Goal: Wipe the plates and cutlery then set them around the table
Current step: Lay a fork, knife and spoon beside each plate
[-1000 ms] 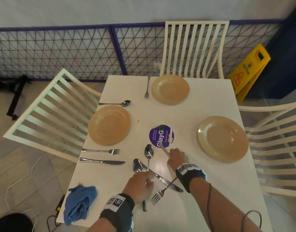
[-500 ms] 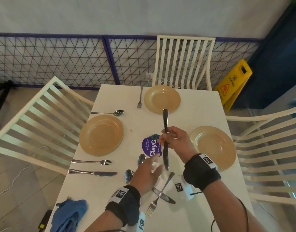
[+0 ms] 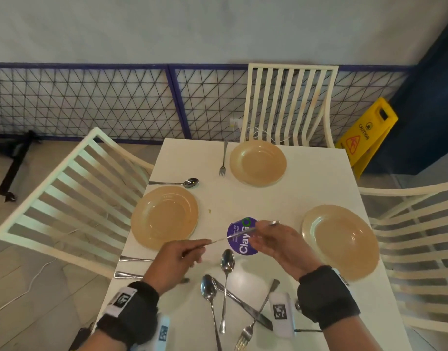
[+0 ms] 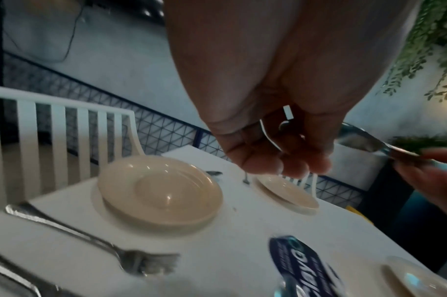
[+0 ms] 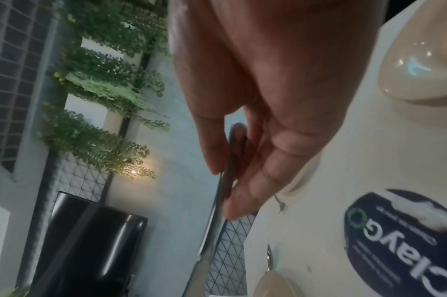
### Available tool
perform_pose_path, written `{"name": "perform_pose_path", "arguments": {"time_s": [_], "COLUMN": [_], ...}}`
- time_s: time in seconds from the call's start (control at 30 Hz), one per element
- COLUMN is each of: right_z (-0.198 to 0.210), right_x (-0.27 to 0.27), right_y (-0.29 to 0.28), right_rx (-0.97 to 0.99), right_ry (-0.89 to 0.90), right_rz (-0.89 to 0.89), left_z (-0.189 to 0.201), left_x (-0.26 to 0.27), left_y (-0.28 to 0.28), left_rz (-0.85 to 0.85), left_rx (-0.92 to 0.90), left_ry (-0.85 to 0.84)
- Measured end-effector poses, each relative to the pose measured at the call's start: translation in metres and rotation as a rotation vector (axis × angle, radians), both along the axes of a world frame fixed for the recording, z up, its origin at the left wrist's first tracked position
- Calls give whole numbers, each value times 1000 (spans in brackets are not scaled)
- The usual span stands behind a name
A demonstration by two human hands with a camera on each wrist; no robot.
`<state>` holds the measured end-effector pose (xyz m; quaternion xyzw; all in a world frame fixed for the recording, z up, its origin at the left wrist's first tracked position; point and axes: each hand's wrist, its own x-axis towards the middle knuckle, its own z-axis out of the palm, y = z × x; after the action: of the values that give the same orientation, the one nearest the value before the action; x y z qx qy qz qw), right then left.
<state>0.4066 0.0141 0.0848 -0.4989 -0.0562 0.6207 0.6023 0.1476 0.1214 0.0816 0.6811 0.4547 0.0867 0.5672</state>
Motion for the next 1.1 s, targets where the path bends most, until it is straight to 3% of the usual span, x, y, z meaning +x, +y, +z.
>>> {"name": "perform_pose_path", "arguments": {"time_s": [0.23,0.53,0.67,0.87,1.1], "right_z": [-34,-56,-52,-62,-90], "right_x": [-35,-31,-17,1,26], "right_y": [14,81,134,234,339], "right_rx": [-104,-96,-96,-155,-254], "right_ry": [124,219,86,-155,-464], "right_rz": [40,-215,-241,-191,-51], "left_z": [1,8,-7,-32,-52], "left_x": [-21,0,16,52,107], "left_y": [76,133,137,147,188], "left_rz": [-158,-311,-311,-149,-1], "left_rx": [271,186,128,135,249], "left_ry": [285,323,277,265,237]}}
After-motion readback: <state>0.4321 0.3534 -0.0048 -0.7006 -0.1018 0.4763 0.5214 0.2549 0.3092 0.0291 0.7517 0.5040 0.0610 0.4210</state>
